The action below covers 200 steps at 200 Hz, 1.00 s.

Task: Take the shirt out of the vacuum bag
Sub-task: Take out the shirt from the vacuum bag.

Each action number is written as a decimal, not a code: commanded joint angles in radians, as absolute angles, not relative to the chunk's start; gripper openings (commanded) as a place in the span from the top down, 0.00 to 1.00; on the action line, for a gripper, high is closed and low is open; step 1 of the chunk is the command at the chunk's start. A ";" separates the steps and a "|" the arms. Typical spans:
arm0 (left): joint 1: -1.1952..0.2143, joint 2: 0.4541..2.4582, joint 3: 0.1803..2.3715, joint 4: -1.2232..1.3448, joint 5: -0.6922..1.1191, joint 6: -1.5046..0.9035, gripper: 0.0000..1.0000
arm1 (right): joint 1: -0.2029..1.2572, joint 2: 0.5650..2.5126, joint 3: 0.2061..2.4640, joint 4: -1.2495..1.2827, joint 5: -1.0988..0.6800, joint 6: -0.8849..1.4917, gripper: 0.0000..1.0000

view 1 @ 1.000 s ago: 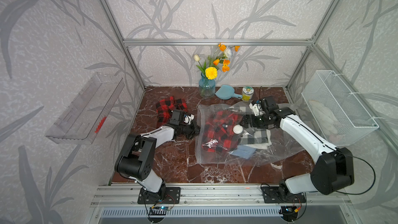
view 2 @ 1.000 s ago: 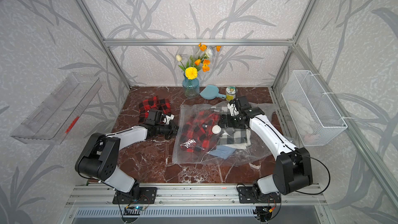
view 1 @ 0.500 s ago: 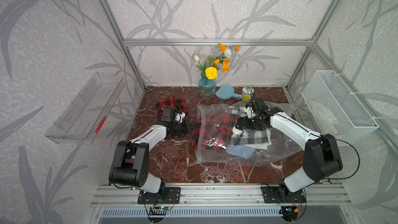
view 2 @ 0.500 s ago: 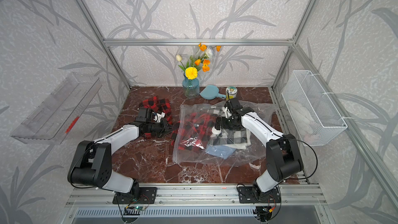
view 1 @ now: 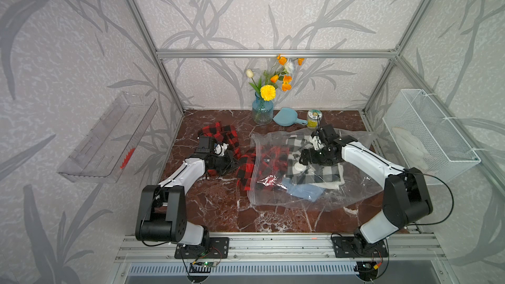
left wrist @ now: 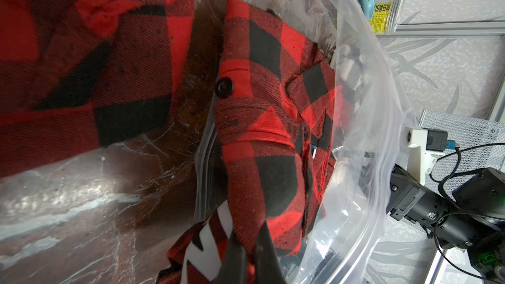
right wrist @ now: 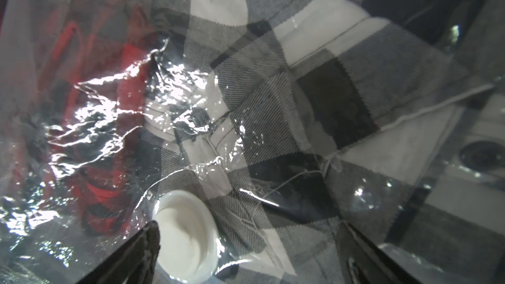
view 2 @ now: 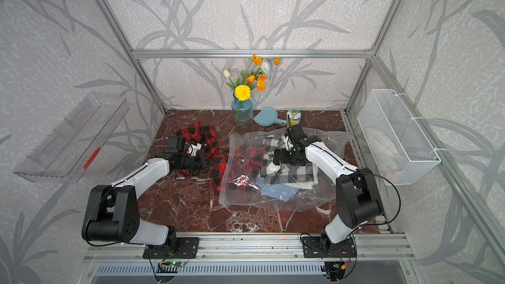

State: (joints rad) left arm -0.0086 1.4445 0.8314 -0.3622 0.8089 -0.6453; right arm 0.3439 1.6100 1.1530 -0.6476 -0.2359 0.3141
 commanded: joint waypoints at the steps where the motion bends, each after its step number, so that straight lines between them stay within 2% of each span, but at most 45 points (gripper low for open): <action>1: 0.035 1.404 0.848 -0.404 0.805 -0.618 1.00 | 0.341 1.618 1.174 -0.654 -0.219 0.313 0.01; 108: 0.263 1.247 0.823 -0.593 0.849 -0.564 1.00 | 0.327 1.635 1.192 -0.659 -0.227 0.304 0.01; 168: 0.276 1.219 0.713 -0.611 0.788 -0.616 1.00 | 0.319 1.638 1.206 -0.664 -0.238 0.299 0.01; 173: 0.276 1.226 0.713 -0.621 0.773 -0.612 0.92 | 0.319 1.638 1.208 -0.667 -0.238 0.297 0.01; 184: 0.276 1.235 0.724 -0.649 0.730 -0.598 0.65 | 0.318 1.637 1.211 -0.672 -0.238 0.295 0.01; 194: 0.275 1.228 0.752 -0.684 0.667 -0.583 0.47 | 0.316 1.633 1.213 -0.676 -0.240 0.292 0.01; 200: 0.275 1.216 0.775 -0.699 0.631 -0.579 0.31 | 0.316 1.632 1.215 -0.677 -0.239 0.290 0.01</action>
